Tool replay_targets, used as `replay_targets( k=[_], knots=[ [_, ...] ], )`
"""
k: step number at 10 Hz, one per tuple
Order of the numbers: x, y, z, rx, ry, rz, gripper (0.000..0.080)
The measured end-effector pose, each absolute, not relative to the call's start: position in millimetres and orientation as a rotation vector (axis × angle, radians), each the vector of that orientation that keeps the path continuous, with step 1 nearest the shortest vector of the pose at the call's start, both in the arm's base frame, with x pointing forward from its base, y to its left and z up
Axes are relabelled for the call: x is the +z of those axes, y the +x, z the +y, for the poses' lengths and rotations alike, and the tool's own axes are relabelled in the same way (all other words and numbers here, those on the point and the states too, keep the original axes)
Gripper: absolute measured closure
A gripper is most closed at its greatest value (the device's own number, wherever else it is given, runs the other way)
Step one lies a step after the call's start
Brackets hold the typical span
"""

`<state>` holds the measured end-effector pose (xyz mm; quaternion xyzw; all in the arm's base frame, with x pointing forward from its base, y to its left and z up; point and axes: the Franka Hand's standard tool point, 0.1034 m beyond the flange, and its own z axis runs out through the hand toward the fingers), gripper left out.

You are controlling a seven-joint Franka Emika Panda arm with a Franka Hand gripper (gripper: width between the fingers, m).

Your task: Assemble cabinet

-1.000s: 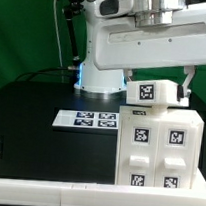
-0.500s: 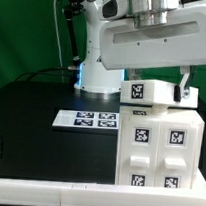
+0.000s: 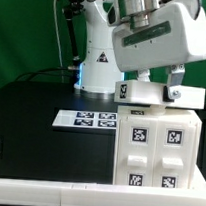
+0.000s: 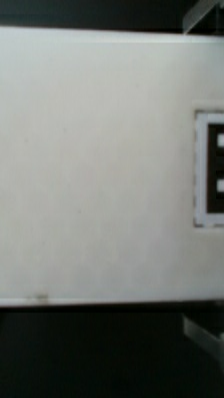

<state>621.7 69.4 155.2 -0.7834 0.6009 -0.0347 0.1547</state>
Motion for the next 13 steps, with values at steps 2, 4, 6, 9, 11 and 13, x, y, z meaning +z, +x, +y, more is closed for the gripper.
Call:
replay_targets(
  k=[2, 4, 6, 9, 11, 13],
  knots=[
    [154.8, 621.9, 68.8, -0.028, -2.006, 1.931, 0.0245],
    [154.4, 622.0, 68.4, 0.019, -1.869, 2.036, 0.0245],
    [154.2, 622.2, 68.3, 0.056, -1.741, 2.148, 0.0245],
    [153.4, 618.5, 68.3, 0.170, -1.647, 2.250, 0.0245],
    [153.5, 618.6, 69.3, 0.193, -1.551, 2.320, 0.0243],
    [154.9, 618.5, 69.3, 0.177, -1.615, 2.271, 0.0057]
  ],
)
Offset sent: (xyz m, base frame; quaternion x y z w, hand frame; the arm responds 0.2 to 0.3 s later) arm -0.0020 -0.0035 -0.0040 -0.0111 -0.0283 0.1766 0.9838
